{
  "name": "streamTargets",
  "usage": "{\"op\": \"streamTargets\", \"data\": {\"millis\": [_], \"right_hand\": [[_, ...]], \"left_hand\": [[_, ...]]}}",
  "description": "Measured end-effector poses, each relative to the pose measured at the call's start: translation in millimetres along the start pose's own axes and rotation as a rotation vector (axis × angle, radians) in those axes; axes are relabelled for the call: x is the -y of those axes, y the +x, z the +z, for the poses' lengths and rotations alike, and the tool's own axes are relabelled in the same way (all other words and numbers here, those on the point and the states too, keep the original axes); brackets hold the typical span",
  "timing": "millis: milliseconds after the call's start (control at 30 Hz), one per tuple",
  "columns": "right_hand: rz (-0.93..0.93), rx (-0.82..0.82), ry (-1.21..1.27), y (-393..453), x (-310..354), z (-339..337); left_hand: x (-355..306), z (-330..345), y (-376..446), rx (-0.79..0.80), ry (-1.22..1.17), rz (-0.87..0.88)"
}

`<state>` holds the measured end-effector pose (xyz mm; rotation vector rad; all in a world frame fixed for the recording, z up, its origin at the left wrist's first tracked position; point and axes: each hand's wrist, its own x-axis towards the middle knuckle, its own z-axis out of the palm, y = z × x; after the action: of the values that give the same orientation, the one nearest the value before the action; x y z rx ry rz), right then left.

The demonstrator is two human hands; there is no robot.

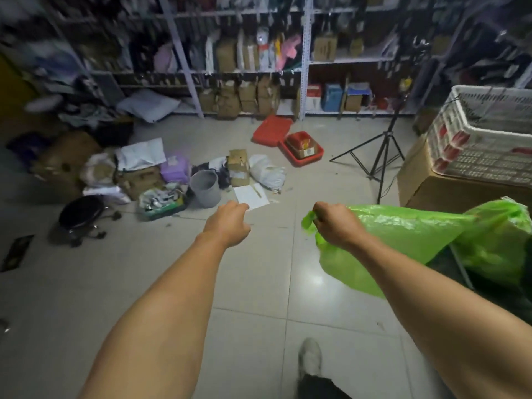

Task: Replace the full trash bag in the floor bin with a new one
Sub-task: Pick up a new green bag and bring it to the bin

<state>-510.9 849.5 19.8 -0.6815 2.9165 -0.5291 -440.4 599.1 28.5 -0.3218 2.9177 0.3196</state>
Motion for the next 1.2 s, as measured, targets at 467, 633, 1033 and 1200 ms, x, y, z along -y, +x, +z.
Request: {"op": "streamTargets", "data": {"millis": [467,633,1033,1200], "right_hand": [[-0.295,0.178,0.059,197.5,92.9,38.2],[-0.353,0.167,0.072,262.3,140.8,55.9],[-0.307,0.143,0.095,410.0,270.9,113.1],[-0.293,0.154,0.1,467.4,308.5,127.0]], "left_hand": [[117.4,-32.4,88.1,0.002,-0.082,-0.294],[169.5,-37.8,127.5,0.013,-0.106,-0.335],[335.2,-70.1,244.9,0.059,-0.15,-0.303],[386.0,-86.9,292.1,0.049,-0.195,-0.31]]}}
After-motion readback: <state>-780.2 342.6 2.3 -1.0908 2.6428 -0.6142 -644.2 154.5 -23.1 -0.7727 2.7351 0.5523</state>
